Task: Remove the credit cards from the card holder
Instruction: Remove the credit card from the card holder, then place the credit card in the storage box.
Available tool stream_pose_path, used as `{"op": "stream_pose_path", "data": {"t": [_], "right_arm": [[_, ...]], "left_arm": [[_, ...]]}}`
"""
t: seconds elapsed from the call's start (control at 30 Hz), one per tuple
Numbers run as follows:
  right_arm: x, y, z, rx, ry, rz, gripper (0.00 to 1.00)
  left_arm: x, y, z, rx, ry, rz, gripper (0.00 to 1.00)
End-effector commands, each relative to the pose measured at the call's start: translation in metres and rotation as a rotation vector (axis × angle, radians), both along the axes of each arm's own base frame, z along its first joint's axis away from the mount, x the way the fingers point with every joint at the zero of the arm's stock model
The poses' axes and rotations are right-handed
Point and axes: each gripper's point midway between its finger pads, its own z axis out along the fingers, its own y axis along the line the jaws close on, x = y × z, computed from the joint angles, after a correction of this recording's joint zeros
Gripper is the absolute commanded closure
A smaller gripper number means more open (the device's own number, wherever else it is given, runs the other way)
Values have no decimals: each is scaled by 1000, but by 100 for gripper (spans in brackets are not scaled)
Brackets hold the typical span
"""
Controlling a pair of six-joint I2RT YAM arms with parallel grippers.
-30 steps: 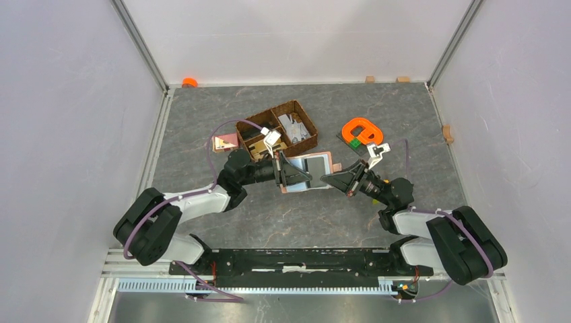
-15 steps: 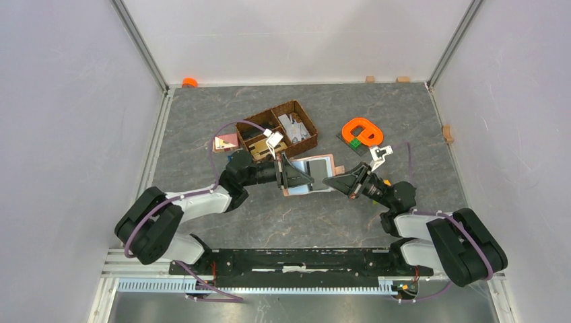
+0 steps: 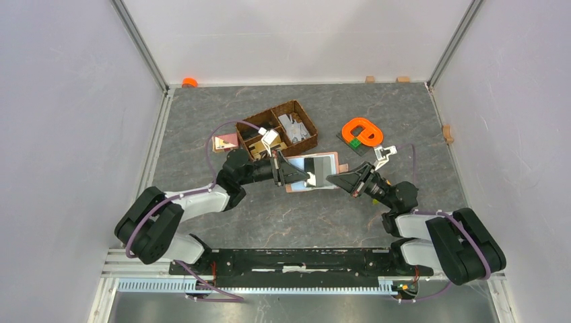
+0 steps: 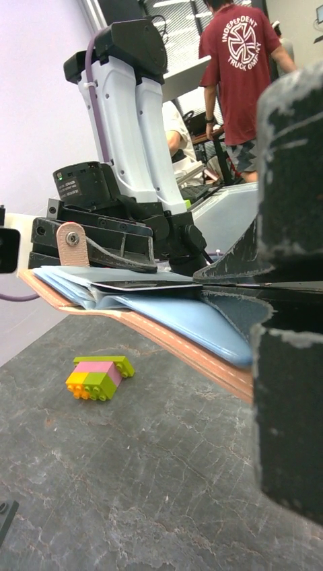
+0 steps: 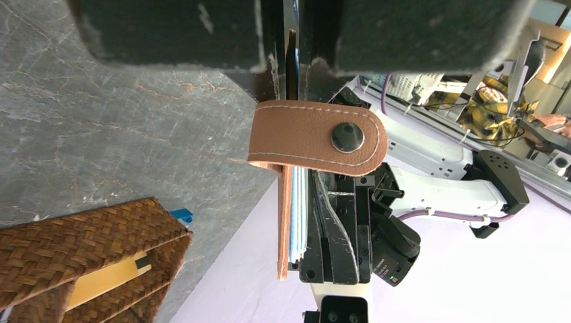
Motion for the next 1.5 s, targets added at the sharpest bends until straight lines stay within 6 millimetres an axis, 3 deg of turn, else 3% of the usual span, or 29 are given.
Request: {"op": "stream_pose_path", "data": {"t": [0.0,0.2,0.47,0.63,0.8,0.9,0.97,1.17,1.33,1.47], "right_arm": [[-1,-10,14,18,-108,-54,100],[9,-27,4,1,-78,-149,100],[35,-46,-27,-144,-17,-291,100],[53,-64,-42,-287,-8,-418,100],[59,-76,-48,-338,-5,-493,100],[59,-75,-49,-340,-3,-490,100],[58,-75,-51,-341,1,-486,100],[57,-73,-51,-329,5,-471,100],[54,-71,-46,-310,-9,-467,100],[52,-71,-43,-296,-17,-465,100]], "left_arm": [[13,11,11,-21,-32,75,98],[26,24,2,-10,8,142,98],[39,33,-11,106,-9,230,98],[73,68,-22,340,-82,485,98],[105,106,-30,588,-166,688,98],[129,128,-14,757,-270,797,98],[137,125,-7,820,-395,747,98],[174,141,18,1099,-619,734,98],[206,161,13,1478,-735,621,98],[232,170,-5,1711,-786,523,98]]}}
